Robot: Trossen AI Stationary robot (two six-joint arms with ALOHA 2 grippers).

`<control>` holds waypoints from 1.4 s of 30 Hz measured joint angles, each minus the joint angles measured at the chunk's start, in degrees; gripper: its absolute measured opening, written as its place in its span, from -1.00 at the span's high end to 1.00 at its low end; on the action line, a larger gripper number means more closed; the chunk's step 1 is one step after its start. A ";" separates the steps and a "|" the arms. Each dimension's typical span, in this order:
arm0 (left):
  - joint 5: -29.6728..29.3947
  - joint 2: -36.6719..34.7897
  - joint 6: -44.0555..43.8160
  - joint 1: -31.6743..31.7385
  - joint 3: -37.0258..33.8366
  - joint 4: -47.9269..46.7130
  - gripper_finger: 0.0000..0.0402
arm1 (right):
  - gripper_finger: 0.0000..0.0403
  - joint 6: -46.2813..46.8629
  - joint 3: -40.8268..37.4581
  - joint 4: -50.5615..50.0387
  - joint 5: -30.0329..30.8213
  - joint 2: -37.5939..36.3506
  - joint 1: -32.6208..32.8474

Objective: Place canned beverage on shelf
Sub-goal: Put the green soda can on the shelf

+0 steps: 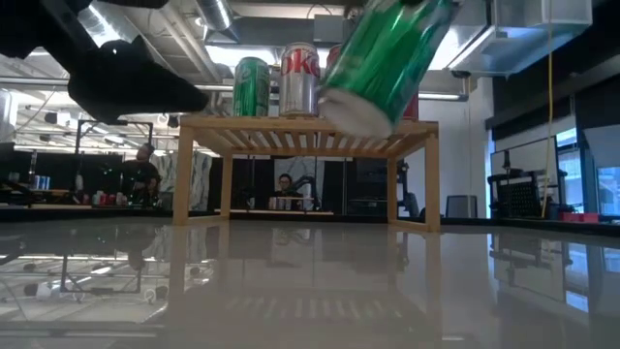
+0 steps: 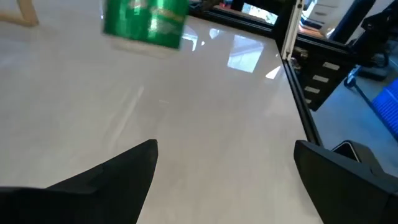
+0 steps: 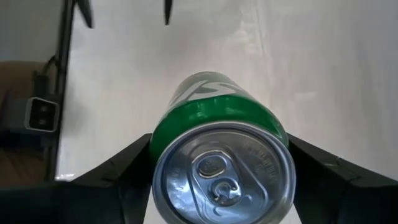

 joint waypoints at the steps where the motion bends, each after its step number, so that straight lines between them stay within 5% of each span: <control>1: -0.03 0.00 0.08 0.01 0.00 -0.04 -0.83 | -0.41 -0.83 0.00 0.19 -0.35 0.33 -0.56; 14: 5.15 0.00 2.73 3.78 0.00 -2.30 -0.83 | -0.41 -6.90 12.38 -15.69 -1.91 14.25 -6.94; 29: 8.71 0.00 6.18 8.25 0.00 -3.85 -0.83 | -0.41 -14.12 13.62 -13.21 -4.08 19.48 -8.65; 36: 9.28 0.00 6.27 10.02 0.00 -6.50 -0.83 | -0.90 -15.33 13.64 -11.05 -3.90 19.45 -8.66; 42: 11.01 0.00 6.79 11.75 0.00 -7.37 -0.83 | -0.80 -15.88 13.64 -11.69 -4.63 18.90 -8.56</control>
